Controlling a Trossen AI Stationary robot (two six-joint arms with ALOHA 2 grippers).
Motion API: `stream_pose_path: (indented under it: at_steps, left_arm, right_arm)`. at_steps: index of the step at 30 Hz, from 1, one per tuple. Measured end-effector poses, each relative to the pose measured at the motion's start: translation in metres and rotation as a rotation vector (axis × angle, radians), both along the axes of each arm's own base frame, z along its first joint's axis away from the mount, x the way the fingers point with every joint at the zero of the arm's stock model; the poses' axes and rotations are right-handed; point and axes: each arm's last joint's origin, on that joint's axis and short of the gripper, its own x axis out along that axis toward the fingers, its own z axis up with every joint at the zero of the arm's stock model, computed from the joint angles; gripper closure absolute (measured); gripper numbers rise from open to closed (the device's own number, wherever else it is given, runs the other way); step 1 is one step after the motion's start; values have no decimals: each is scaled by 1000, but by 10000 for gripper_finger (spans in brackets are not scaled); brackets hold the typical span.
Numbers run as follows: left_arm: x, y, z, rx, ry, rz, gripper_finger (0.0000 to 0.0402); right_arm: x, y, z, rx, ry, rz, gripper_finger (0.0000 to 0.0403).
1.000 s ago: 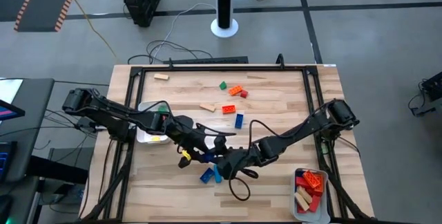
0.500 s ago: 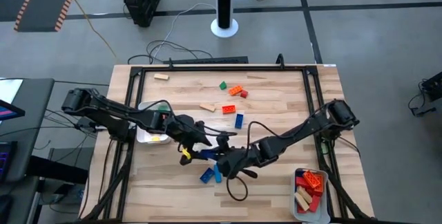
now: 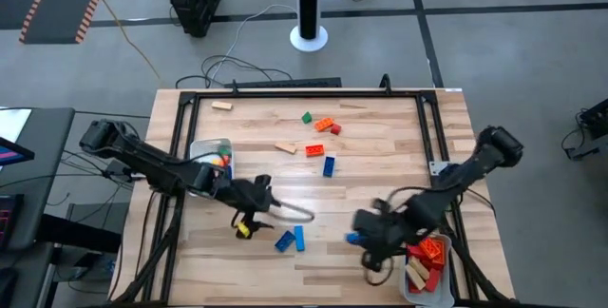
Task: Sort blocks by size
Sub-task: Put the blue large game piece into the gray bin
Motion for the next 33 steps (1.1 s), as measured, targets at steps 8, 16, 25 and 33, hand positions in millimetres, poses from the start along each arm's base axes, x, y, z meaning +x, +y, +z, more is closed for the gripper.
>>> stream_pose_path:
  at_steps: [8, 16, 25, 33]
  left_arm:
    - [-12, -19, -4, 86, 27, 90, 109]
    - [-22, -30, -17, 87, 45, 82, 109]
    - [-36, -51, -41, -84, 98, 131, 110]
    - [-15, -84, -63, -52, 127, 196, 121]
  right_arm:
    - [-73, 17, 17, 216, 352, -339, 276]
    - [-114, 52, 2, 198, 536, -541, 269]
    - [-118, 60, 3, 304, 652, -691, 181]
    - [-89, 35, 10, 262, 553, -605, 154]
